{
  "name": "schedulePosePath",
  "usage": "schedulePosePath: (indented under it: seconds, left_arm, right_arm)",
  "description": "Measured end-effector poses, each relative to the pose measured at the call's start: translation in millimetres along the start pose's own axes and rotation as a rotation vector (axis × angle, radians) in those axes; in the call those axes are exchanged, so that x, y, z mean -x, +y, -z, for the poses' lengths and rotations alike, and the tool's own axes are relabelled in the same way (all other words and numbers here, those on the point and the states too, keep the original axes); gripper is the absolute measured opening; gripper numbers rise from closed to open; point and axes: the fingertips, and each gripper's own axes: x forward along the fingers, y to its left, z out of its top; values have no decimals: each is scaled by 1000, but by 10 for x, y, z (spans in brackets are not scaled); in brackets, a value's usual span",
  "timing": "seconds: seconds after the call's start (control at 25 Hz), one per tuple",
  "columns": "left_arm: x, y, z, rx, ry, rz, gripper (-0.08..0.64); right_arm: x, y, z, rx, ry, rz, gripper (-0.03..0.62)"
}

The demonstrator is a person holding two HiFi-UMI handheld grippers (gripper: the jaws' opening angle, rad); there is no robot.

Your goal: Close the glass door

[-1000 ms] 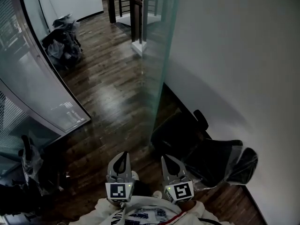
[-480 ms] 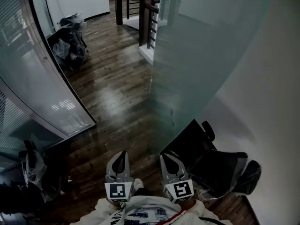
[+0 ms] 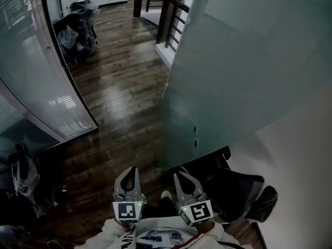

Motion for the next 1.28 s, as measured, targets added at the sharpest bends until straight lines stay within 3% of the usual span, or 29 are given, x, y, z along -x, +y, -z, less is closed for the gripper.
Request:
schedulePosePath:
  seconds: [0.28, 0.44, 0.56, 0.8, 0.92, 1.2, 1.28]
  left_arm:
    - [-340, -280, 44, -43, -5, 26, 3]
    - [-559, -334, -194, -53, -2, -7, 3]
    - [-699, -379, -317, -47, -6, -44, 3]
    - [-735, -411, -302, -85, -32, -143, 3]
    - [-682, -368, -327, -92, -31, -198, 3]
    - [-539, -211, -293, -77, -38, -323, 3]
    - [-499, -207, -247, -84, -43, -345, 3]
  right_arm:
    - [253, -663, 5, -139, -3, -25, 6]
    - [245, -1252, 29, -95, 5, -52, 9]
    - [30, -1485, 110, -46, 30, -137, 83]
    - [-443, -1663, 243, 39, 76, -314, 219]
    - [-679, -1666, 260, 86, 91, -383, 181]
    - [-1045, -1452, 383, 176, 130, -553, 192]
    - [-1044, -1403, 364, 179, 112, -589, 145]
